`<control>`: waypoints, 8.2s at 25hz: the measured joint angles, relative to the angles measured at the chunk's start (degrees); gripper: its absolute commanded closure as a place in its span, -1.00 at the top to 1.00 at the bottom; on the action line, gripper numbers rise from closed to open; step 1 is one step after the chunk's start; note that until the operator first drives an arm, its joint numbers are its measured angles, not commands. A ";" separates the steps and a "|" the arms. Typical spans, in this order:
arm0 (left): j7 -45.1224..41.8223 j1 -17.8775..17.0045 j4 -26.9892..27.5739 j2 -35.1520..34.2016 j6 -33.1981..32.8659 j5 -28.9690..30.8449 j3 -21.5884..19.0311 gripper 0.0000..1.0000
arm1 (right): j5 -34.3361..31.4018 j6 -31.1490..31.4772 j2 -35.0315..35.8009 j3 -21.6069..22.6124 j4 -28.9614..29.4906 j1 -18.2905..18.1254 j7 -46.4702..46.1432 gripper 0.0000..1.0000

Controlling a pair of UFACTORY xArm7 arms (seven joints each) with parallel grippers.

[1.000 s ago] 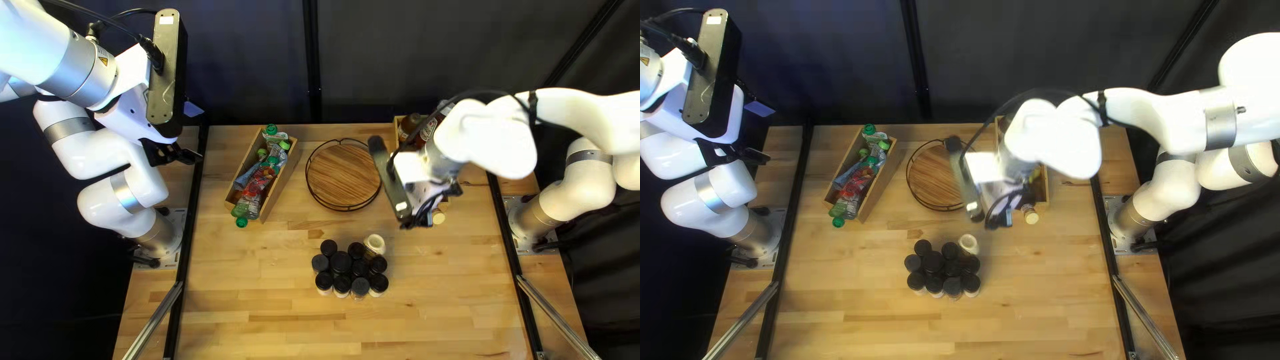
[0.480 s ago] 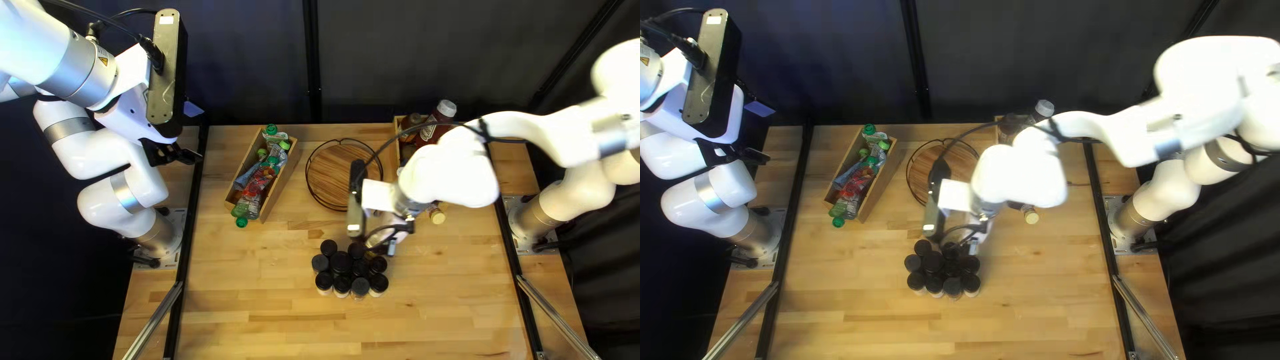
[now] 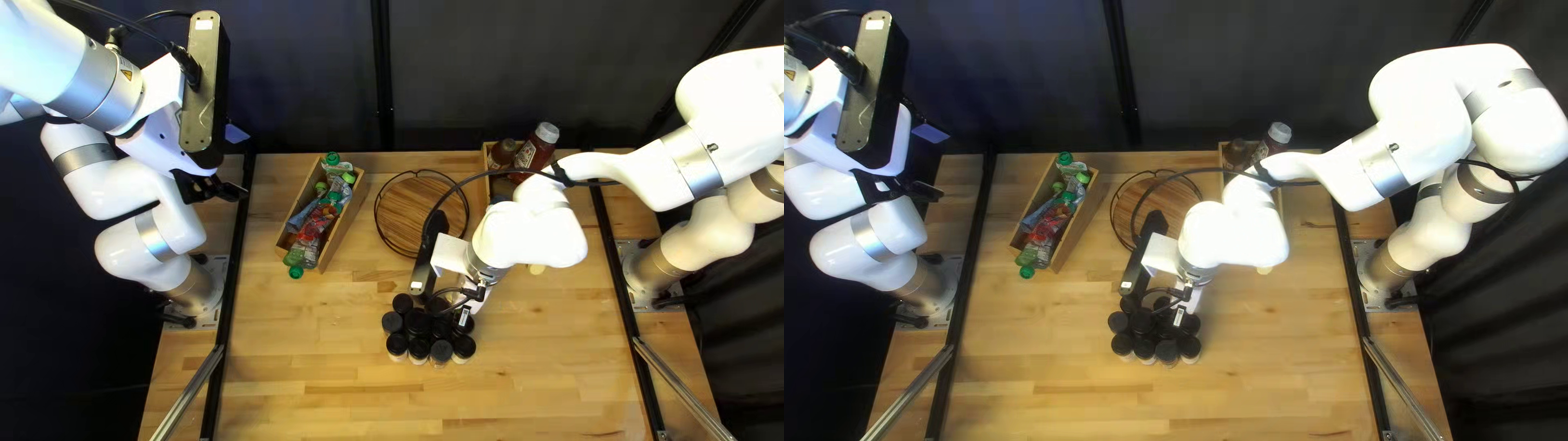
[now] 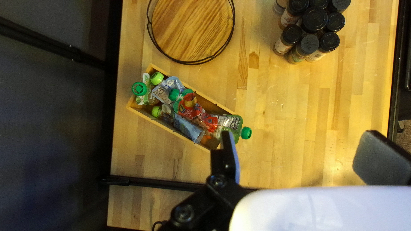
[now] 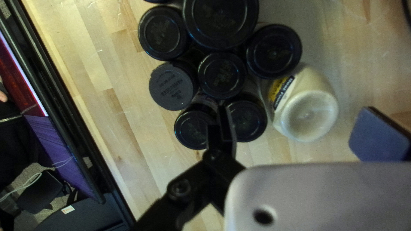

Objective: Separate condiments, baby food and spices and place it in 3 different racks/containers

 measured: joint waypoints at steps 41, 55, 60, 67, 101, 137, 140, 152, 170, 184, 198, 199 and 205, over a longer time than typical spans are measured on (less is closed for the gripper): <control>0.00 0.00 0.00 0.00 0.00 0.00 0.00 1.00 | -1.05 30.90 35.95 -11.50 -2.40 -2.80 -15.73 -1.00; 0.00 0.00 0.00 0.00 0.00 0.00 0.00 1.00 | -8.73 25.65 32.47 -15.64 -8.36 -8.68 -19.05 -1.00; 0.00 0.00 0.00 0.00 0.00 0.00 0.00 1.00 | -10.54 23.28 29.49 -15.57 -9.17 -10.18 -18.02 -1.00; 0.00 0.00 0.00 0.00 0.00 0.00 0.00 1.00 | -12.41 20.83 25.47 -13.44 -9.92 -10.88 -14.27 -0.84; 0.00 0.00 0.00 0.00 0.00 0.00 0.00 1.00 | 7.11 14.48 34.64 -27.78 -15.20 2.55 -47.37 1.00; 0.00 0.00 0.00 0.00 0.00 0.00 0.00 1.00 | -0.70 6.51 1.88 -27.31 -0.25 2.95 -51.30 -1.00; 0.00 0.00 0.00 0.00 0.00 0.00 0.00 1.00 | -0.99 6.89 1.87 -27.44 -0.47 2.83 -51.20 -1.00; 0.00 0.00 0.00 0.00 0.00 0.00 0.00 1.00 | -4.51 6.88 6.28 -28.00 -5.83 2.10 -46.51 -1.00; 0.00 0.00 0.00 0.00 0.00 0.00 0.00 1.00 | -3.04 4.17 1.52 -27.29 -0.89 2.59 -47.65 0.46; 0.00 0.00 0.00 0.00 0.00 0.00 0.00 1.00 | -8.11 6.35 2.11 -27.64 -2.55 2.70 -42.10 1.00; 0.00 0.00 0.00 0.00 0.00 0.00 0.00 1.00 | -8.77 6.90 1.50 -28.95 -4.01 1.29 -42.47 1.00; 0.00 0.00 0.00 0.00 0.00 0.00 0.00 1.00 | -8.64 6.78 1.28 -29.00 -4.00 1.23 -42.65 0.96; 0.00 0.00 0.00 0.00 0.00 0.00 0.00 1.00 | -8.40 6.54 0.40 -29.03 -3.63 1.17 -43.01 -0.98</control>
